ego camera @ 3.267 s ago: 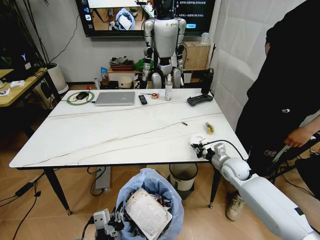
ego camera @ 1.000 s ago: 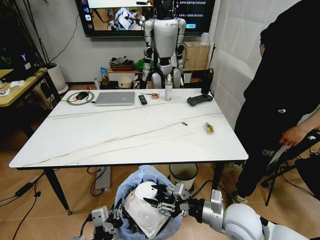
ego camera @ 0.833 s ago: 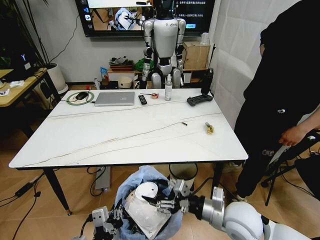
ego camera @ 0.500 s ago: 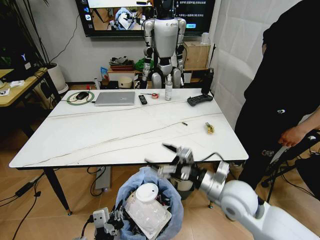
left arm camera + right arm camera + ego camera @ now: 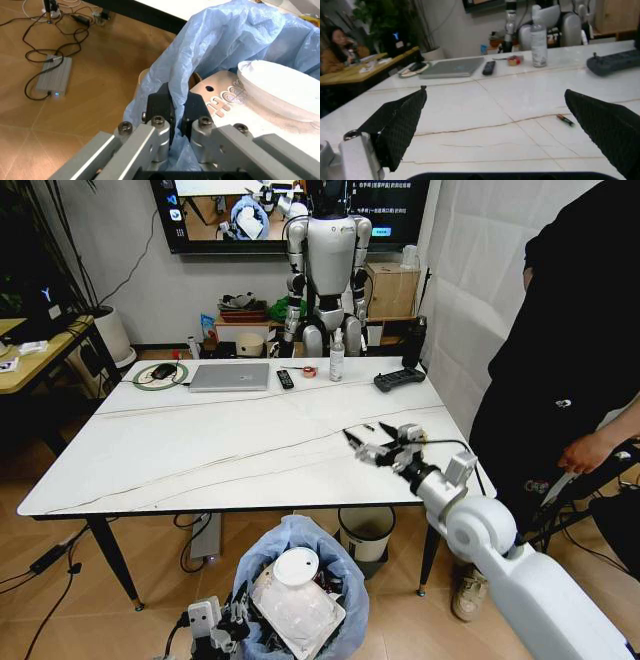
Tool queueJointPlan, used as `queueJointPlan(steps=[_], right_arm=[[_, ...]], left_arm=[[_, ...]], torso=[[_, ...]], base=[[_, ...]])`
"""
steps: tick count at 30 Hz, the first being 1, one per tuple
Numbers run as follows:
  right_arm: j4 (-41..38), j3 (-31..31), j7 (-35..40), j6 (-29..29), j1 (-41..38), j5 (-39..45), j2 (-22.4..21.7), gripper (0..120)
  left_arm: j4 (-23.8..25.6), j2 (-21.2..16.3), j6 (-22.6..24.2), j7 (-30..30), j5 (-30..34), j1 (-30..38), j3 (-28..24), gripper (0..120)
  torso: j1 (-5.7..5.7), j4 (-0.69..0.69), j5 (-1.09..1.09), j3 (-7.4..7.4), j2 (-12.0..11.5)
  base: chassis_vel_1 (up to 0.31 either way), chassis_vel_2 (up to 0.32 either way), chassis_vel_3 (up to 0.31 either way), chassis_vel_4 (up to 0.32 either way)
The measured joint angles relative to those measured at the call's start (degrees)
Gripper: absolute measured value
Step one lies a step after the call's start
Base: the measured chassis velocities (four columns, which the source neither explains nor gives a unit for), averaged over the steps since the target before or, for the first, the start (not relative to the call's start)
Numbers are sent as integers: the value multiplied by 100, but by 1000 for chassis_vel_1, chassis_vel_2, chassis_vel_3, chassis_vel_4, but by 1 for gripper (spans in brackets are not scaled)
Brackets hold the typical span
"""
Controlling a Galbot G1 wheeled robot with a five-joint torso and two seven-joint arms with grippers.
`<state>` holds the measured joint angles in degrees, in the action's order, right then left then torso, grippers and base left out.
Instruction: Pick up the trash bin and place the trash from the table into it.
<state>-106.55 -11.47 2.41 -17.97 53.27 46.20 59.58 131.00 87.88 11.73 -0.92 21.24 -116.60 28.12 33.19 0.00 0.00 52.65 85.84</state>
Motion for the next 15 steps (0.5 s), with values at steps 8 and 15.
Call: queueJointPlan(steps=[8,15], right_arm=[[1042,12,101,-87,-513,-275,243,100],[2348,87,-86,105,-1129,-567,481,100]], left_arm=[[42,35,-2,2,-33,-6,4,0],[114,71,-2,3,-43,-33,35,0]], torso=[[0,0,1,0,0],[0,0,0,0,0]], base=[[0,0,0,0],[0,0,0,0]])
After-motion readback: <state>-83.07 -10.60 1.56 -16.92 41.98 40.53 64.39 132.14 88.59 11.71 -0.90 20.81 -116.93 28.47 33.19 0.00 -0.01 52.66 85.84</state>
